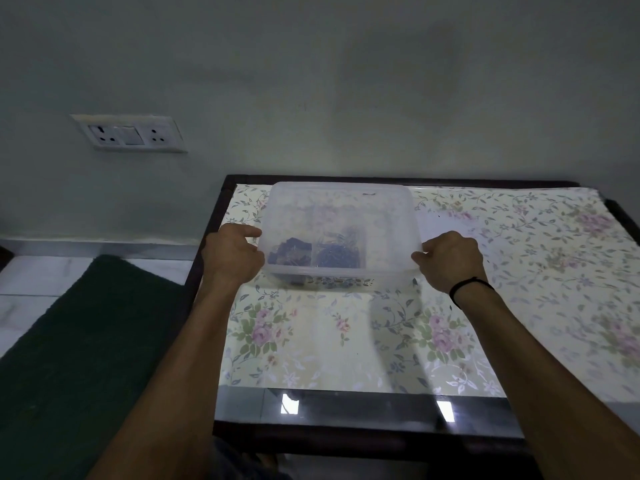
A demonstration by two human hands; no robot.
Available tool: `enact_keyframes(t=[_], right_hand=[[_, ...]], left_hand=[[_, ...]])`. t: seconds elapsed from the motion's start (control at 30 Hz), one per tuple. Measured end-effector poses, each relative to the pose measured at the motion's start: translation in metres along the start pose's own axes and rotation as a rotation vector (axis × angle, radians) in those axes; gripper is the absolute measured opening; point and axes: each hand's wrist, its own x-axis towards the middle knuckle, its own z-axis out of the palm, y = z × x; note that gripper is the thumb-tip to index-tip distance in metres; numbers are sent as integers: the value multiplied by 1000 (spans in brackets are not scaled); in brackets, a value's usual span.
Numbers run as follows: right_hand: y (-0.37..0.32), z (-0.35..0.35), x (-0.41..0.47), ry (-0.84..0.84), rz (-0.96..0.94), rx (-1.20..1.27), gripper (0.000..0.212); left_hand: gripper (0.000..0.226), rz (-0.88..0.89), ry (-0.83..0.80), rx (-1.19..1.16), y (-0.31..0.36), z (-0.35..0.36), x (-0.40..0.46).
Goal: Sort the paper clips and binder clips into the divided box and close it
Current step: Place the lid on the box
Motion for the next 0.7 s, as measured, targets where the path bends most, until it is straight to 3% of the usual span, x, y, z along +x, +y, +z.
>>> enact_keyframes(t=[0.23,0.37,0.43,0.7], right_hand=[[-3,-1,-3,-37,40,38,31],[5,-3,2,-270,115,140,27],[7,-3,3,-349,197,343,28],[-8,0,13,-328,321,897,18]], left_hand=[[45,-38,-93,-34,3,0,-6],[61,-215,-288,-209,11,-6,-14],[63,-266,-343,-311,16,-6,-16],[49,-295,-338,-632,23,5,-3]])
